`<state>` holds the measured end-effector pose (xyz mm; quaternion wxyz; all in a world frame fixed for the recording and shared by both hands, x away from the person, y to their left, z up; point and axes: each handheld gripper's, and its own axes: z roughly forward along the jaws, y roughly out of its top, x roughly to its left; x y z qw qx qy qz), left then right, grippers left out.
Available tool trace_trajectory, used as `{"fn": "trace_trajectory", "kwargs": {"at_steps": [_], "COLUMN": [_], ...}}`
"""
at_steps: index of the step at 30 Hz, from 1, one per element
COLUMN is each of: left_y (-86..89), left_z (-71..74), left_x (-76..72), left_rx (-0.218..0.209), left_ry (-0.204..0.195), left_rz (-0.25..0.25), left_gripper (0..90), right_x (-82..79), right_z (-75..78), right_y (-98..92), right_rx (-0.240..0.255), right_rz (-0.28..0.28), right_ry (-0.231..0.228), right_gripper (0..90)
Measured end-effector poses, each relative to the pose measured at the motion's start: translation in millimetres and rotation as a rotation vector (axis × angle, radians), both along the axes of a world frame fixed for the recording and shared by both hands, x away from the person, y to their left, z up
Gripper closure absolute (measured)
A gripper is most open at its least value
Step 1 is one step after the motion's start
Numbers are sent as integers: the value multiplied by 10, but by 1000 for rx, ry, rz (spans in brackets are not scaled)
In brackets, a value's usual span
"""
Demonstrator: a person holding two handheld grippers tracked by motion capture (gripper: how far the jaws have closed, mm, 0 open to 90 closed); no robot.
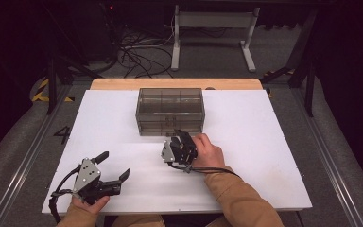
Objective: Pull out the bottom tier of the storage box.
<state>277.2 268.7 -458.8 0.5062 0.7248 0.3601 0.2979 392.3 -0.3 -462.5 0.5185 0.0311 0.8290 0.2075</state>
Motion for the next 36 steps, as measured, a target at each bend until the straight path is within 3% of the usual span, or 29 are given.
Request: {"fn": "trace_trajectory", "kwargs": {"at_steps": [10, 17, 18, 19, 20, 21, 22, 24, 25, 28, 31, 33, 34, 35, 36], "left_y": [-2, -2, -3, -3, 1, 1, 3, 1, 1, 1, 2, 1, 1, 0, 0], "left_z": [1, 2, 0, 0, 0, 0, 3, 1, 1, 2, 2, 2, 2, 2, 1], "left_x": [6, 4, 4, 4, 3, 3, 0, -1, -1, -1, -1, -2, -2, -2, -1], "left_rx": [5, 4, 7, 7, 8, 8, 2, 5, 5, 4, 5, 4, 4, 4, 4], "left_ry": [-3, -3, -2, -2, -2, -2, -2, -1, -1, -1, -1, -1, -2, -1, -1], "left_rz": [-3, -2, -3, -3, -1, -1, -1, -1, -1, -1, -1, -1, -1, 0, -1], "left_gripper": [97, 97, 97, 97, 97, 97, 97, 97, 97, 97, 97, 97, 97, 97, 97], "right_x": [16, 52, 71, 71, 97, 97, 127, 156, 156, 200, 227, 269, 313, 313, 364], "right_z": [98, 216, 257, 257, 291, 291, 319, 357, 357, 420, 438, 462, 484, 484, 504], "right_y": [-87, -187, -228, -228, -263, -263, -292, -326, -326, -384, -408, -442, -473, -473, -504], "right_rx": [41, 110, 135, 135, 162, 162, 206, 220, 220, 278, 294, 317, 341, 341, 362], "right_rz": [2, 10, 20, 20, 28, 28, 35, 60, 60, 83, 91, 108, 125, 125, 137], "right_ry": [40, 113, 144, 144, 183, 183, 228, 274, 274, 342, 374, 432, 490, 490, 552], "right_gripper": [616, 615, 616, 616, 606, 606, 597, 585, 585, 583, 583, 583, 582, 582, 583]}}
